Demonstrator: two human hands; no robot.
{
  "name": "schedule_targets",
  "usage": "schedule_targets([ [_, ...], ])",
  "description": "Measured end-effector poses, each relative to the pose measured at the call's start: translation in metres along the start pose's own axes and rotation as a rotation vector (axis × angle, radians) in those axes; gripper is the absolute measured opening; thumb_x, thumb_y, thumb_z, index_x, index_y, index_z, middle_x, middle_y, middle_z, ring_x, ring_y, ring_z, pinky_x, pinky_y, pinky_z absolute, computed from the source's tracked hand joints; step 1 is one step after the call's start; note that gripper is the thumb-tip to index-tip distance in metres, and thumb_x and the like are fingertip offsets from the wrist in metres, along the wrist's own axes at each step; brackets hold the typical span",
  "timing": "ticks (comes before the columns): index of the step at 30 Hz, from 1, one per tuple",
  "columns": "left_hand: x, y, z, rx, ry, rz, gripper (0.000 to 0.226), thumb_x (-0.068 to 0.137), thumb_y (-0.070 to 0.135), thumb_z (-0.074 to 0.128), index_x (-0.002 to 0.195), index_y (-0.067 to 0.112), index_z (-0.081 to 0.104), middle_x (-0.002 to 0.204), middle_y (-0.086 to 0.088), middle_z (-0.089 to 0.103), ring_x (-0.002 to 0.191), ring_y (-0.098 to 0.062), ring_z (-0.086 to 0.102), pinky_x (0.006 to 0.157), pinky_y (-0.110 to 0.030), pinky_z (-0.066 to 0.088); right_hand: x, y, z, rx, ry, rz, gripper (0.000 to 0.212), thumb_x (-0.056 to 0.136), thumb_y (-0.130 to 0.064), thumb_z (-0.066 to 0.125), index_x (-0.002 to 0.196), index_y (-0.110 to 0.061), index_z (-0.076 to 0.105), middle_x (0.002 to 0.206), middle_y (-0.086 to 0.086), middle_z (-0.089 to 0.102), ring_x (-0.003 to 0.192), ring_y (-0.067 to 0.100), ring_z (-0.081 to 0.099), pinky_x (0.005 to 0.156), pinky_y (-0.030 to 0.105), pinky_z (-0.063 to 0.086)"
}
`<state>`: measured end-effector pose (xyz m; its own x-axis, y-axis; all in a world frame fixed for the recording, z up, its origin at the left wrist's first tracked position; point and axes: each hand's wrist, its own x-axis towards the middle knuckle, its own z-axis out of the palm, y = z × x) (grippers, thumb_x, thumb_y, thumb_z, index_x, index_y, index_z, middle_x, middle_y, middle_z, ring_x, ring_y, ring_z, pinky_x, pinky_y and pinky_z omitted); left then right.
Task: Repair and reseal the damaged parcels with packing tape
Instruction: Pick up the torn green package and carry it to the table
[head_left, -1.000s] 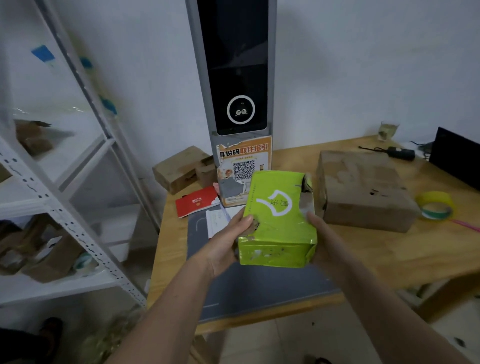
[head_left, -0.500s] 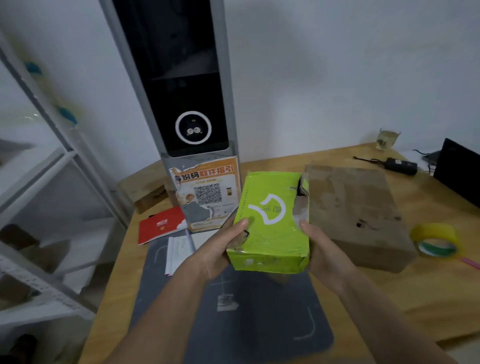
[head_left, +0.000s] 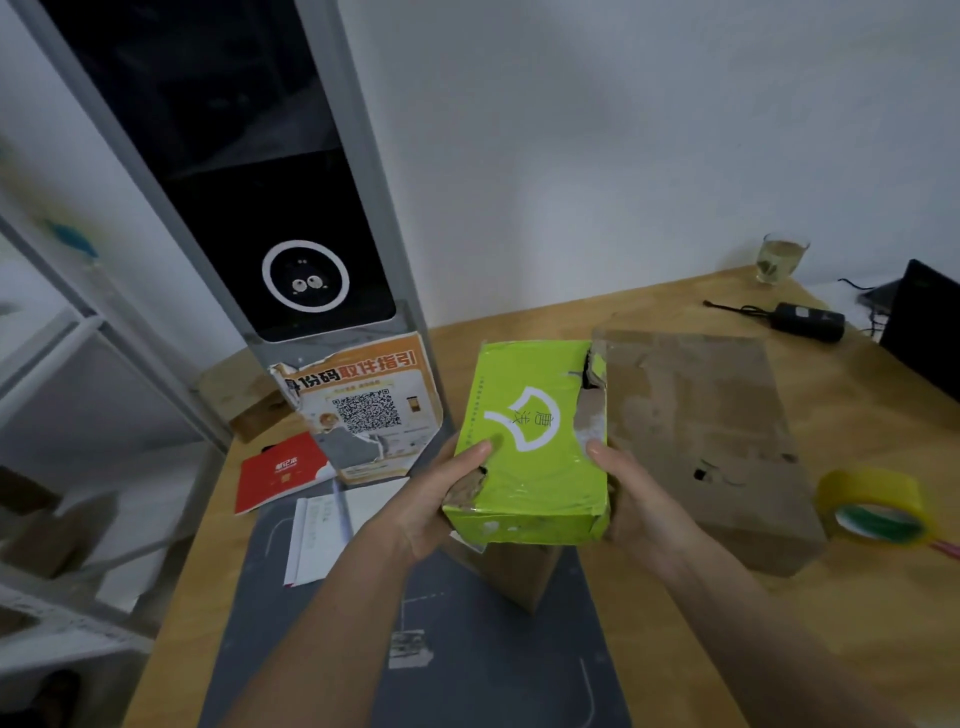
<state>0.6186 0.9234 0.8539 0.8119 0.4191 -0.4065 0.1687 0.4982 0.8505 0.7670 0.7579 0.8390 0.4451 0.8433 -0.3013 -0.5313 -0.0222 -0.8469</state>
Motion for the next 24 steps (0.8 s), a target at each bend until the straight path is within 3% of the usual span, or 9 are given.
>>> schedule_targets([
  [4, 0.009, 0.007, 0.01, 0.01, -0.026, 0.01, 0.06, 0.081, 0.026, 0.075, 0.136, 0.019, 0.053, 0.125, -0.01, 0.067, 0.112, -0.03, 0.066, 0.085, -0.042, 0.057, 0.002, -0.013, -0.008, -0.007, 0.034, 0.014, 0.078, 0.066, -0.052, 0.076, 0.135, -0.029, 0.05, 0.127, 0.001, 0.064, 0.113, 0.025, 0.063, 0.091, 0.054, 0.051],
  [7, 0.014, 0.005, 0.015, 0.067, 0.018, 0.033, 0.057, 0.073, 0.03, 0.073, 0.127, 0.023, 0.057, 0.116, -0.006, 0.071, 0.104, -0.027, 0.069, 0.086, -0.042, 0.056, -0.001, -0.02, -0.008, 0.003, 0.117, -0.031, 0.083, 0.064, -0.043, 0.085, 0.137, -0.029, 0.047, 0.124, 0.0, 0.065, 0.108, 0.022, 0.066, 0.088, 0.05, 0.054],
  [9, 0.019, 0.004, 0.019, 0.162, 0.084, 0.088, 0.073, 0.063, 0.048, 0.082, 0.129, 0.029, 0.056, 0.116, -0.003, 0.07, 0.103, -0.027, 0.067, 0.088, -0.041, 0.053, -0.007, -0.023, -0.008, -0.029, 0.233, -0.112, 0.085, 0.062, -0.037, 0.085, 0.137, -0.032, 0.045, 0.121, -0.004, 0.066, 0.103, 0.018, 0.068, 0.089, 0.047, 0.054],
  [11, 0.023, 0.002, 0.026, 0.263, 0.159, 0.16, 0.105, 0.046, 0.07, 0.085, 0.139, 0.036, 0.048, 0.128, 0.001, 0.063, 0.112, -0.03, 0.063, 0.085, -0.038, 0.051, -0.011, -0.03, -0.008, -0.191, 0.32, -0.188, 0.098, 0.055, -0.046, 0.089, 0.14, -0.037, 0.04, 0.128, -0.007, 0.061, 0.11, 0.015, 0.064, 0.094, 0.045, 0.052],
  [14, 0.022, -0.004, 0.049, 0.26, 0.191, 0.24, 0.124, 0.041, 0.073, 0.082, 0.149, 0.039, 0.032, 0.14, 0.015, 0.047, 0.125, -0.014, 0.054, 0.093, -0.033, 0.052, -0.019, -0.042, -0.009, -0.439, 0.469, -0.303, 0.11, 0.047, -0.059, 0.086, 0.143, -0.04, 0.034, 0.141, -0.008, 0.046, 0.128, 0.014, 0.047, 0.103, 0.045, 0.044],
  [18, 0.011, -0.006, 0.086, 0.334, 0.165, 0.34, 0.112, 0.054, 0.065, 0.079, 0.15, 0.043, 0.025, 0.145, 0.018, 0.034, 0.134, -0.003, 0.036, 0.098, -0.023, 0.039, -0.029, -0.06, -0.004, -0.853, 0.661, -0.489, 0.108, 0.058, -0.054, 0.083, 0.147, -0.032, 0.025, 0.146, -0.001, 0.03, 0.137, 0.015, 0.027, 0.111, 0.042, 0.031],
  [21, 0.012, -0.004, 0.103, 0.219, 0.032, 0.309, 0.102, 0.059, 0.067, 0.079, 0.147, 0.048, 0.031, 0.148, 0.017, 0.042, 0.129, -0.003, 0.046, 0.097, -0.022, 0.044, -0.026, -0.064, 0.001, -1.134, 0.694, -0.509, 0.11, 0.057, -0.069, 0.07, 0.148, -0.034, 0.02, 0.148, 0.005, 0.023, 0.138, 0.023, 0.02, 0.109, 0.046, 0.025],
  [24, 0.02, -0.008, 0.113, 0.115, -0.017, 0.305, 0.091, 0.064, 0.062, 0.076, 0.144, 0.046, 0.037, 0.138, 0.013, 0.057, 0.124, -0.013, 0.057, 0.101, -0.043, 0.048, -0.022, -0.06, -0.007, -1.228, 0.6, -0.622, 0.099, 0.064, -0.064, 0.06, 0.148, -0.03, 0.02, 0.144, 0.004, 0.029, 0.133, 0.024, 0.026, 0.105, 0.048, 0.032],
])
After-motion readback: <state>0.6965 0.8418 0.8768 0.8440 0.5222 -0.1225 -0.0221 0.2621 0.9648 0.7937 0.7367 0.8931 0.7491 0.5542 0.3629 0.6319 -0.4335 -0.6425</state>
